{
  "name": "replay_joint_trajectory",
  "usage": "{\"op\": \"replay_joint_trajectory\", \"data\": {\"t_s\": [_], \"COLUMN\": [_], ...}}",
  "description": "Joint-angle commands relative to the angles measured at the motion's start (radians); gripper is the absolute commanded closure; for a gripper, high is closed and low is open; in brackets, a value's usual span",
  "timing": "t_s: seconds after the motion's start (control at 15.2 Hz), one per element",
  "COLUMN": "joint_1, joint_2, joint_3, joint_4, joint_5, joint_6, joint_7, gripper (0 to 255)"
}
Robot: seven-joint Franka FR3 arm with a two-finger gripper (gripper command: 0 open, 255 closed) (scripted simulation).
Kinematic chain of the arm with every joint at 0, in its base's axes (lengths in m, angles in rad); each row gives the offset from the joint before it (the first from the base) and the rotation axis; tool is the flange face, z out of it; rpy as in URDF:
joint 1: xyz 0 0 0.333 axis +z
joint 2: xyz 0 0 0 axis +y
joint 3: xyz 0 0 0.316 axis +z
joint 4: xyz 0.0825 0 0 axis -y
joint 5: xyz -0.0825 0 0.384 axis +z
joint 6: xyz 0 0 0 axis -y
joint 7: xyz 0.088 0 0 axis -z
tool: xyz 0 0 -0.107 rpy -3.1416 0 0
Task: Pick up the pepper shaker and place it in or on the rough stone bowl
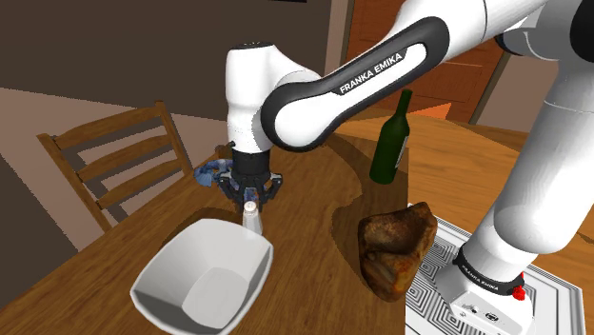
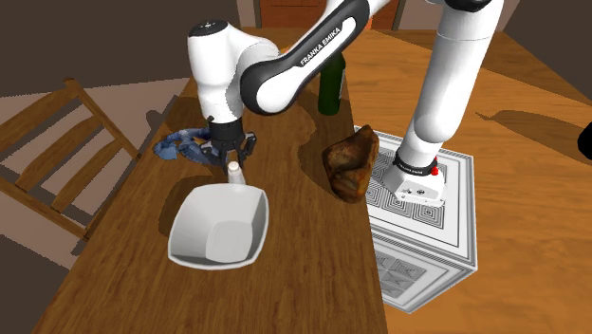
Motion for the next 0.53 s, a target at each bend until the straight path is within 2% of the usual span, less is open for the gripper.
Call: {"op": "replay_joint_trajectory", "data": {"t_s": [0.0, 0.46], "joint_1": [-0.002, -0.011], "joint_2": [-0.014, -0.057], "joint_3": [0.003, 0.006], "joint_4": [0.017, 0.073], "joint_5": [0.012, 0.048], "joint_6": [-0.027, -0.116], "joint_7": [-0.007, -0.029], "gripper": [255, 255]}}
